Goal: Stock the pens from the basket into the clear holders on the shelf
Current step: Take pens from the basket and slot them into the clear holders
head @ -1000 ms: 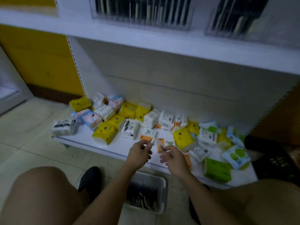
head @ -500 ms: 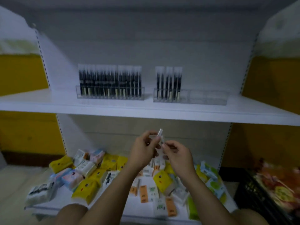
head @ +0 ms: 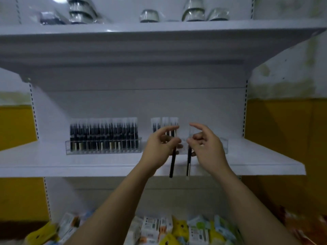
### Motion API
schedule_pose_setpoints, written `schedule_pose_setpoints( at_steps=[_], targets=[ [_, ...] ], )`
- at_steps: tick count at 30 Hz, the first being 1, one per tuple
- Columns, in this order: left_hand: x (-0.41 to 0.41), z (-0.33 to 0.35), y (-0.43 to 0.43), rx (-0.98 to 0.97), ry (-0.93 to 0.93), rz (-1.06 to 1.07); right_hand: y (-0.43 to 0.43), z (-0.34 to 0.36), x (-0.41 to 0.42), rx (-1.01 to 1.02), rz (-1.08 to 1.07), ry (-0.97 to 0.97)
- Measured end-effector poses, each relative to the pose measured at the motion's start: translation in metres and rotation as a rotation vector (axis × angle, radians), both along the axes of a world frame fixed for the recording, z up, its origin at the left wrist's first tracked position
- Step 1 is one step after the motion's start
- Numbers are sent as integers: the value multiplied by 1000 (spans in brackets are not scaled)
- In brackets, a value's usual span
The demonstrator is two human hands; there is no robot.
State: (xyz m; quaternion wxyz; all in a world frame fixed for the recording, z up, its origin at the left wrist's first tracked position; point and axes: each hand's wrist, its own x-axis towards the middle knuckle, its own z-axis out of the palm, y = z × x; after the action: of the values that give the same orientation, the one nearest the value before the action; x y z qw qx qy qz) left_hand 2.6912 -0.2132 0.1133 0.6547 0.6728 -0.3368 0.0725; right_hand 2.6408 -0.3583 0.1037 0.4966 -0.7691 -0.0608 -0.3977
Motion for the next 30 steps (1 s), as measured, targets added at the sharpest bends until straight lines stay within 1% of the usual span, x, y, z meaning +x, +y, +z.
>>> schedule_pose_setpoints(
  at_steps=[3, 9, 13, 17, 20, 23, 27, 30],
  targets=[
    [15, 25, -11, 64, -110, 74, -19, 19, 18, 32, -27, -55],
    [57, 65, -40, 70, -231, 166, -58, 46, 57, 28, -109, -137],
    [89, 82, -58, 109, -369, 263, -72, 58, 88, -5, -114, -156],
    [117, 88, -71, 195, -469, 354, -78, 61, 123, -10, -113, -166],
    [133, 85, -78, 244, -495, 372, -82, 60, 147, 1, -117, -166],
    [147, 80, -83, 274, -477, 370, -86, 55, 167, 16, -109, -159],
    [157, 74, -86, 237, -424, 373, -91, 44, 181, 22, -111, -138],
    [161, 73, -86, 239, -429, 387, -92, 34, 186, 19, -93, -94]
  ],
)
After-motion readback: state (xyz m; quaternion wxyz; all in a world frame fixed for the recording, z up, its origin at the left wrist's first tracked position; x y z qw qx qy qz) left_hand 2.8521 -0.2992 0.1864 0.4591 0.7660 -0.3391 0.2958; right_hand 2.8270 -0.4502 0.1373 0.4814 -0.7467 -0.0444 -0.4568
